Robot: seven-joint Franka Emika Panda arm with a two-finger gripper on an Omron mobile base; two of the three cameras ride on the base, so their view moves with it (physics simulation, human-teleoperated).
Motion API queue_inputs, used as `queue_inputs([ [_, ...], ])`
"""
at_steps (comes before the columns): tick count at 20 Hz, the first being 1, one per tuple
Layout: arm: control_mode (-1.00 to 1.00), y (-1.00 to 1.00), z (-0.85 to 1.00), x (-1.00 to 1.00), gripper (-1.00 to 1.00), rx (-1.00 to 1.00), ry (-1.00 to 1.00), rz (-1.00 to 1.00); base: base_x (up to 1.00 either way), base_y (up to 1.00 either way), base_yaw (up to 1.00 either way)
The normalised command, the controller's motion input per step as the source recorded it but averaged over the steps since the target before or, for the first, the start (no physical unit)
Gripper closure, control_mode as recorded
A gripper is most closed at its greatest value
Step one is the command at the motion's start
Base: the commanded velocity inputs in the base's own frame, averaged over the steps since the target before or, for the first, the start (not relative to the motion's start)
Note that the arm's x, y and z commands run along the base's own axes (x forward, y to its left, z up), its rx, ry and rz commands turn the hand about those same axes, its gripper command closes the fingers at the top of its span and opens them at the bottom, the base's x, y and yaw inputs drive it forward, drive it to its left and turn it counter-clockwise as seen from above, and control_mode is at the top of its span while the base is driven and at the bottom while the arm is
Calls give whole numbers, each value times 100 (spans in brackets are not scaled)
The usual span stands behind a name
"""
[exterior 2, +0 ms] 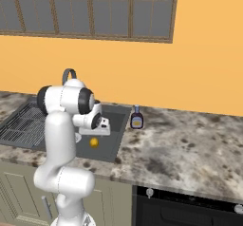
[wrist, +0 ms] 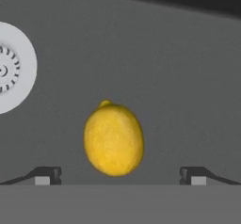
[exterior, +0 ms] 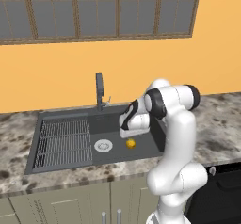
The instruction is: Turn on the sink faucet. Then move the lemon from the counter to the sink. Turn off the sink. Move the vegetable from the sink to the pot next to the stove. Finally move the pot to the rear left burner.
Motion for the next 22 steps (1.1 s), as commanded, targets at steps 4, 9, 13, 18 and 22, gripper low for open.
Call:
queue_inputs([
  [4,-100,0,-29,-3,-100,0,0,0,0,0,0],
  [9,-100,0,-20,-8,-100,0,0,0,0,0,0],
  [13,-100,1,-19,-1,-100,0,0,0,0,0,0],
  [18,-100,1,-15,0,-100,0,-1,0,0,0,0],
  [22,-100,1,-11,5,-100,0,-3,0,0,0,0],
])
